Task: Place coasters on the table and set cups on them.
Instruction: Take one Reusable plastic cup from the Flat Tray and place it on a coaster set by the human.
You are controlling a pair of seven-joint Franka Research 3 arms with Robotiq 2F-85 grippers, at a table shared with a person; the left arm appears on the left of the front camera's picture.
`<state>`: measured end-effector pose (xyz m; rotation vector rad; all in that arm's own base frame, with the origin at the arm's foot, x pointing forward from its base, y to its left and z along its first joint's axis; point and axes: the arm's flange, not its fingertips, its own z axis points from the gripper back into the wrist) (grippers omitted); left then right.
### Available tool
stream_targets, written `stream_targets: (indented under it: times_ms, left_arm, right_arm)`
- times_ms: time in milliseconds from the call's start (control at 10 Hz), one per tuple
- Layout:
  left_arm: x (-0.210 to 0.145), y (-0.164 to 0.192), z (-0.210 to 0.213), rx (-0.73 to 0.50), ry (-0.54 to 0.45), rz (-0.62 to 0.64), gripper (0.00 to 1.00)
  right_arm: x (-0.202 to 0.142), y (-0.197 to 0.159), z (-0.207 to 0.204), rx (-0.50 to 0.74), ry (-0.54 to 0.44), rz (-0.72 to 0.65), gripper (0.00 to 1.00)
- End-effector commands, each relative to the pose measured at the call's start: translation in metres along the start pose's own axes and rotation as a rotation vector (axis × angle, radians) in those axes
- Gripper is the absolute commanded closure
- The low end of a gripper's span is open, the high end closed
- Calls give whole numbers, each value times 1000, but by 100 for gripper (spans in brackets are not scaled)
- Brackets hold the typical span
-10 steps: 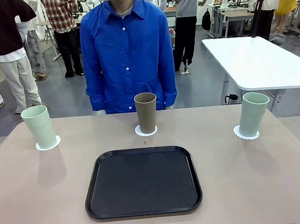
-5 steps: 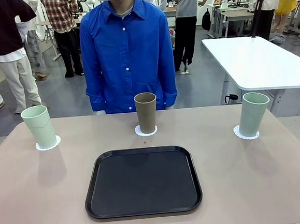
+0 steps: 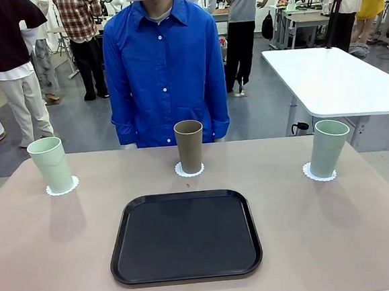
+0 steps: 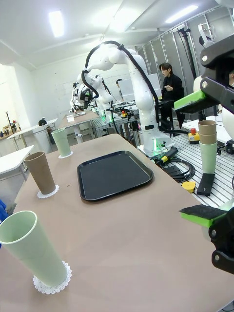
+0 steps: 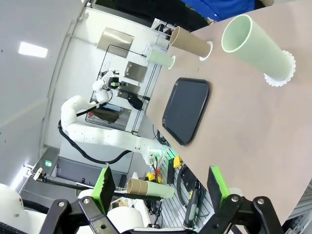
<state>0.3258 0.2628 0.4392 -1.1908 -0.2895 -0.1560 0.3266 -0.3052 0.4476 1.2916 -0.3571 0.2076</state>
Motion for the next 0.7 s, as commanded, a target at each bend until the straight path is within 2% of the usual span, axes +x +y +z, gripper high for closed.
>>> stream_targets:
  times_ms: [0,600]
  left_arm:
    - [0,-3,0,1,-13,2,0]
    - [0,-3,0,1,-13,2,0]
  right_arm:
    - [1,4,-2,0,4,8,0]
    - [1,4,-2,0,4,8,0]
